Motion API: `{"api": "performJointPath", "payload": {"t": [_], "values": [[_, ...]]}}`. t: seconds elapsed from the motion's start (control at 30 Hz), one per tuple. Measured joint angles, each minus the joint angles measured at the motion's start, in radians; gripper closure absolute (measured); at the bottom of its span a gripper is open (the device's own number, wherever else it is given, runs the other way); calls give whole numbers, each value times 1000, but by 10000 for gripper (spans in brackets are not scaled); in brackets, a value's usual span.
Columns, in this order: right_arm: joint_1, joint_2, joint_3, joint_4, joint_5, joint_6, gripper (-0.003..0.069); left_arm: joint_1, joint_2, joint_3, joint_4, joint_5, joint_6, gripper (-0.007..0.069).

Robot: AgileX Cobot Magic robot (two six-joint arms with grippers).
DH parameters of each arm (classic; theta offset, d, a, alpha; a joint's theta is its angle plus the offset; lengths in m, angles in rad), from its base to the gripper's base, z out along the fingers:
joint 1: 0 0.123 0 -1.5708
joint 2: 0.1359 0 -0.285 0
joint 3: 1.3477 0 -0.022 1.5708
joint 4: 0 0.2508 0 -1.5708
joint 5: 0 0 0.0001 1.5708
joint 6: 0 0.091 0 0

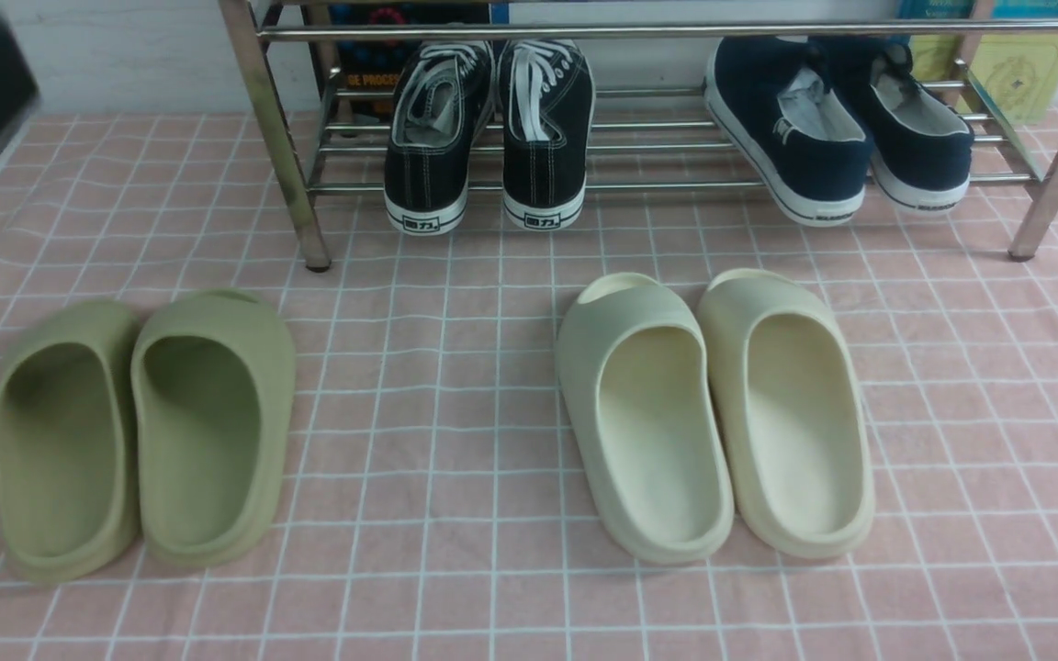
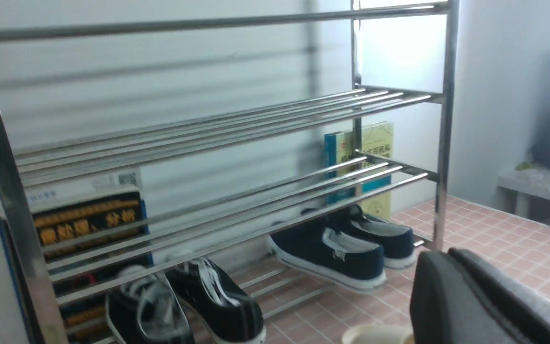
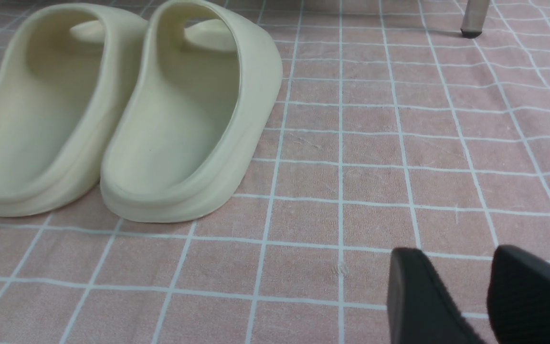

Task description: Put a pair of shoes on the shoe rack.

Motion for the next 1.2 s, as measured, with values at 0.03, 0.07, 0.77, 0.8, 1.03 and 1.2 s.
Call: {"api": "performJointPath", "payload": {"t": [0.03,0.07,0.77,0.8,1.03,1.2], "values": [[0,0,0,0,0,0,419,0,0,0,0,0,-6,622],[0,0,0,0,0,0,419,0,-55,122,0,-21,-60,622],[0,0,0,0,0,0,419,0,-115,672,4,28,-165,603],[0,0,0,0,0,0,419,0,-130,678,9,28,-165,603],[0,0,0,0,0,0,419,116,-323,680,13,-17,-165,603],[0,0,0,0,0,0,419,297,-422,680,-11,-34,-138,606]]}}
